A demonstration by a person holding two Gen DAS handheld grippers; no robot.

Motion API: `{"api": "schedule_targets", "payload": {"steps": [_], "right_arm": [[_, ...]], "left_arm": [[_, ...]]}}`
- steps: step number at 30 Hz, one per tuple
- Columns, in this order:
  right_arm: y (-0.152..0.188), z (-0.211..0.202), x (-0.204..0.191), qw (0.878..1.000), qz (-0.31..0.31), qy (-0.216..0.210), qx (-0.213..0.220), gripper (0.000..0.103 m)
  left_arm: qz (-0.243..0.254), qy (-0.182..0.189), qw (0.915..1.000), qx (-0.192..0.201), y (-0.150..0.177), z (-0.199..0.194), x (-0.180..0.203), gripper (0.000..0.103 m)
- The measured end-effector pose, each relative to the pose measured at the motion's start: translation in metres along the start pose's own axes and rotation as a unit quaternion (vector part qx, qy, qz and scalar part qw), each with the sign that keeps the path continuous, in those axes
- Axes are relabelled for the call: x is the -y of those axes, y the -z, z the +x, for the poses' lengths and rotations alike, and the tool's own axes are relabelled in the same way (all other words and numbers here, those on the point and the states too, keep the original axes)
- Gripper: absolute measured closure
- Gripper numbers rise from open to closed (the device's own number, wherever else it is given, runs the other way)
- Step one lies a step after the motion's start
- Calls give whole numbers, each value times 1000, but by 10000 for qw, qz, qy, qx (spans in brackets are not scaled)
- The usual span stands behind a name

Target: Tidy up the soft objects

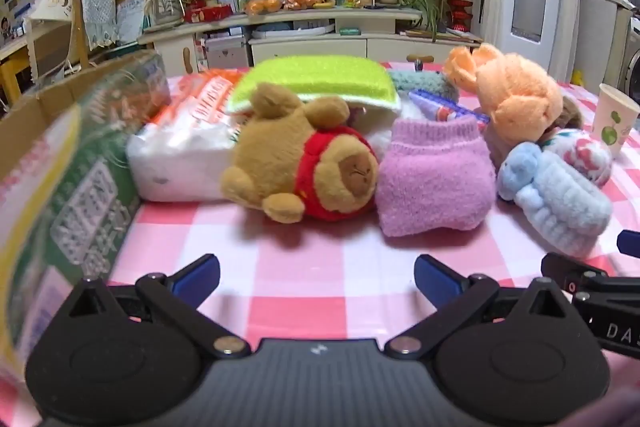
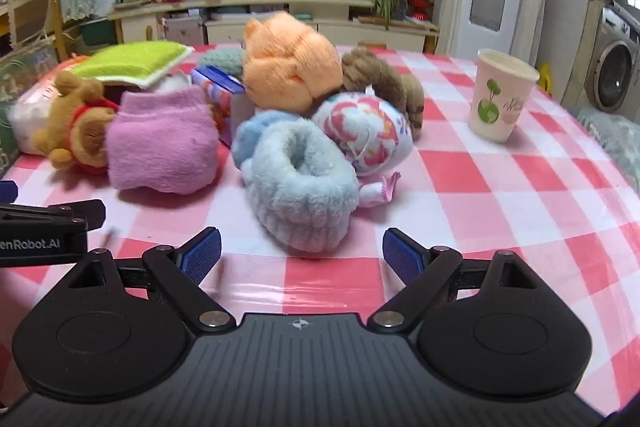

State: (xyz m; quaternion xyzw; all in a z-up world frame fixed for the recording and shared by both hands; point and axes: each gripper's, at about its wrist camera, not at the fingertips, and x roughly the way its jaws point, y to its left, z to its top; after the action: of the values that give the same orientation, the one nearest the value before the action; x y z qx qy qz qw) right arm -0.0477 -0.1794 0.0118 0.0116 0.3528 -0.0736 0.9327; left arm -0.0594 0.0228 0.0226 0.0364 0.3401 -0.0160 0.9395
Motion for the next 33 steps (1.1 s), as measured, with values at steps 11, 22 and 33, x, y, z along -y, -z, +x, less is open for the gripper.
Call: {"api": "schedule_targets", "payload": {"steps": [11,22,33], "right_arm": [[7,-16,-3,9980,-234,2,593,0],[9,-24,-11,9934,-440,-611,867,0],[17,-35,-22,9825,-868,-1268,1050,0]], "left_arm": [[-2,21,9996,299,-7,-53,-23,1],[-183,-176,9977,634,-4,-105,-70,1],[-441,-604,9940,799,12,-139,-123,1]]}}
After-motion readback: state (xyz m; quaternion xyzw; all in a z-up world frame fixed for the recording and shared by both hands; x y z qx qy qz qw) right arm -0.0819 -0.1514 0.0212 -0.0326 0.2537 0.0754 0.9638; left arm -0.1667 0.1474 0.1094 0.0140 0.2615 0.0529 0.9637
